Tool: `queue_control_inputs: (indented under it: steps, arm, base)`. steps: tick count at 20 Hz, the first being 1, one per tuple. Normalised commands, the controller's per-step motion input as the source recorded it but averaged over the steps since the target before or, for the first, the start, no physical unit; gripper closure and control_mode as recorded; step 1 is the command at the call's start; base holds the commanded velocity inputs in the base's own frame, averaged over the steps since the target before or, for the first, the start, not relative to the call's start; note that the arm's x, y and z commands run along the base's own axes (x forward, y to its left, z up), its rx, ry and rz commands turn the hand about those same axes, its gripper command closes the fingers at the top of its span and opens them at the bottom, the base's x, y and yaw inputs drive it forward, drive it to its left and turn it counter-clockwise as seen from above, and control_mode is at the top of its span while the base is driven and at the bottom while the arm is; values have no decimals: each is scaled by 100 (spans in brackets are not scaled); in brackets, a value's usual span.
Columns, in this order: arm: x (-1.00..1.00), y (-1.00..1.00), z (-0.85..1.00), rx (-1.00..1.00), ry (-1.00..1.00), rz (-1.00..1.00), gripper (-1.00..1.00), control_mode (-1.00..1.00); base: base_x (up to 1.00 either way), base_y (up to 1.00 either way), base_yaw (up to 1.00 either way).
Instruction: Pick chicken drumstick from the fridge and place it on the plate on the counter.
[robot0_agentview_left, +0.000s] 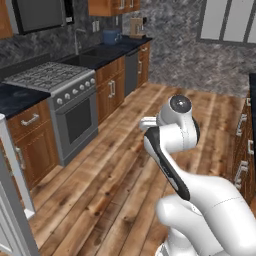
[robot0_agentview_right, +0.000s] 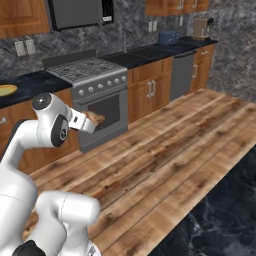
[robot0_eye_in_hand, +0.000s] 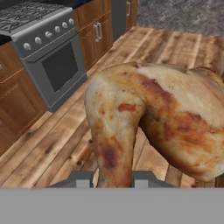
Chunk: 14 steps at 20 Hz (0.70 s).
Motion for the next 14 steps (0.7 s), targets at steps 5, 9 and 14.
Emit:
queue_control_inputs:
  steps: [5,9,14]
  arm:
    - [0,0,0,0,0,0,100,100]
    - [0,0,0,0,0,0,100,100]
    - [0,0,0,0,0,0,100,100]
  base:
    - [61,0,23]
    - [58,0,24]
    - [53,0,26]
